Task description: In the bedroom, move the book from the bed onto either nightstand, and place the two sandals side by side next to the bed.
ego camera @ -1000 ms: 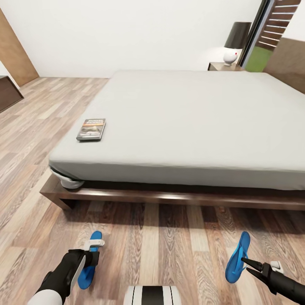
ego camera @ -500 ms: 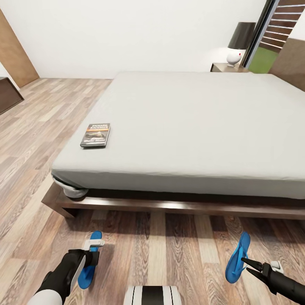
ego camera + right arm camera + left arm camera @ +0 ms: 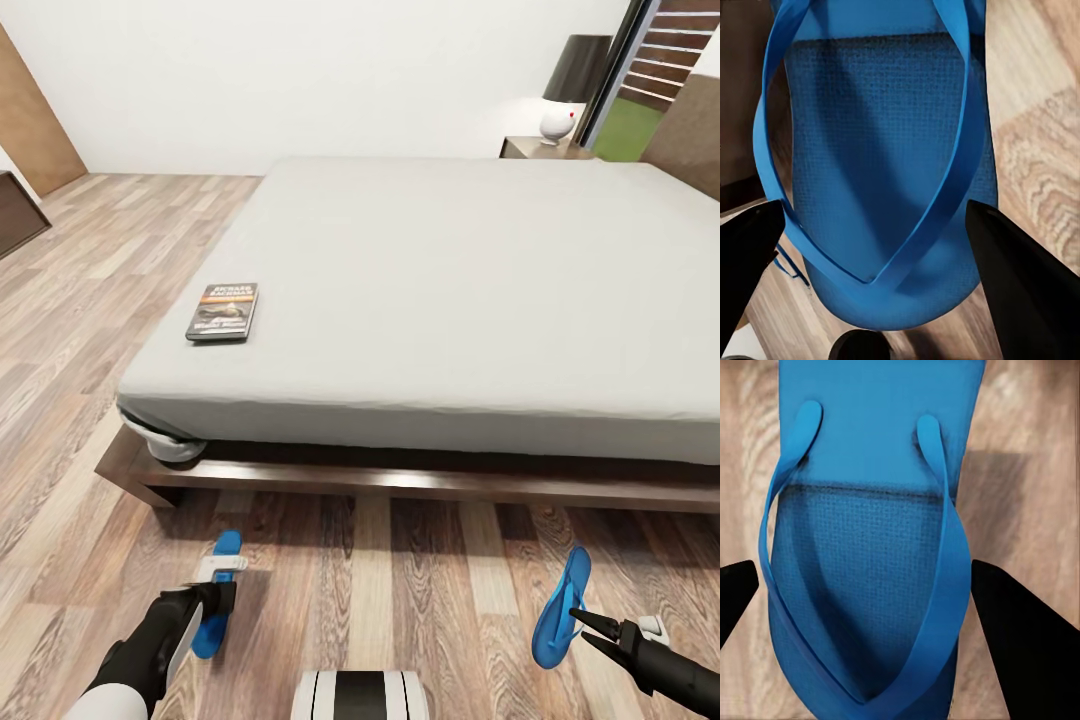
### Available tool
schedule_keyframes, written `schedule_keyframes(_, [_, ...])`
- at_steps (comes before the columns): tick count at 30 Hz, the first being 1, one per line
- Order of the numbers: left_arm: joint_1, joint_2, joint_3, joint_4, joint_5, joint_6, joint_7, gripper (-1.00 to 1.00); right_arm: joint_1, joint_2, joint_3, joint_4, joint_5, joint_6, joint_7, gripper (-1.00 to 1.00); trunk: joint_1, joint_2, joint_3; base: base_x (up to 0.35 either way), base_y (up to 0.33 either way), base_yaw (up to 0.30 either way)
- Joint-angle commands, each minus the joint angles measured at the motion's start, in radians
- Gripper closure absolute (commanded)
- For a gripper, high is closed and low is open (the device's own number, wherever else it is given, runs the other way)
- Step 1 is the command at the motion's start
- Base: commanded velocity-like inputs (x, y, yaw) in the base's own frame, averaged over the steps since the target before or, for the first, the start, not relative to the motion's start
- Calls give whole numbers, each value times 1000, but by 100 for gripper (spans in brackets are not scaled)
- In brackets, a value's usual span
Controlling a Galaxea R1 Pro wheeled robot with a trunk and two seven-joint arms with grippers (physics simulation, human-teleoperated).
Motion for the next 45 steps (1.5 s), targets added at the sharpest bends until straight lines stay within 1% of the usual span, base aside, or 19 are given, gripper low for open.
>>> schedule_keyframes(1, [0, -1, 4, -1, -11, -2, -8, 100, 0, 0, -2, 0, -2, 6, 1, 100, 0, 0, -1, 0, 0, 0])
schedule_keyframes(5, [0, -1, 4, -1, -11, -12, -7, 100, 0, 0, -2, 1, -2, 6, 1, 100, 0, 0, -1, 0, 0, 0])
schedule_keyframes(40, [0, -2, 3, -1, -11, -12, -7, 100, 0, 0, -2, 0, -2, 6, 1, 100, 16, -8, -136, 0, 0, 0])
schedule_keyframes(45, [0, -2, 3, -1, -11, -12, -7, 100, 0, 0, -2, 1, -2, 6, 1, 100, 16, -8, -136, 0, 0, 0])
